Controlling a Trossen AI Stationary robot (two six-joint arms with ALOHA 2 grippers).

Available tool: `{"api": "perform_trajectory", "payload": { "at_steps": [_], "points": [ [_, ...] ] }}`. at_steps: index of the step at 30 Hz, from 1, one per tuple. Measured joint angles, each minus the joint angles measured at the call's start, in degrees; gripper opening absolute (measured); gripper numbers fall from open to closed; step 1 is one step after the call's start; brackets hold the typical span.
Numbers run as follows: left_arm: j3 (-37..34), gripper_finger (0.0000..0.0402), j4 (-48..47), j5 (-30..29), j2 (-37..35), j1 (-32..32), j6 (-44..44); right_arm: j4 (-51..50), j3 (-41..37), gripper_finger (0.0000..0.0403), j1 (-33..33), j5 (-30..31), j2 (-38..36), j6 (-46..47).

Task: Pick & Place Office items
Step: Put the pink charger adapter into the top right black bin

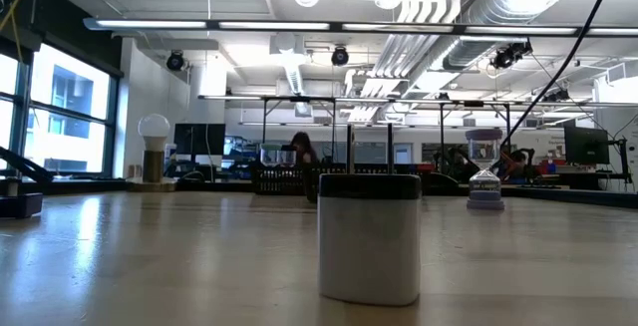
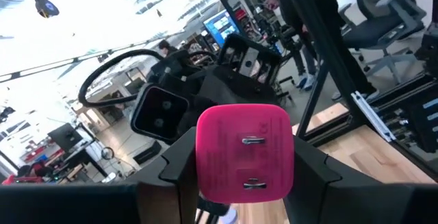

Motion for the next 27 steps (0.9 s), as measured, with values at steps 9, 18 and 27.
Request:
{"api": "perform_trajectory", "payload": {
  "at_steps": [9, 18, 27],
  "points": [
    [-0.1, 0.0141, -0.4, 0.1, 0.1, 0.0, 0.0, 2.5, 0.0, 0.0205, 0.1, -2.3, 0.0, 0.0],
    [-0.1, 0.0141, 4.1, 2.5, 0.1, 0.7, 4.1, 1.7, 0.0, 0.0205, 0.1, -2.4, 0.0, 0.4],
    [-0.1, 0.0141, 3.0, 6.5, 0.6, 5.3, 0.6, 1.7, 0.0, 0.0205, -0.1, -2.3, 0.0, 0.4]
  ]
}}
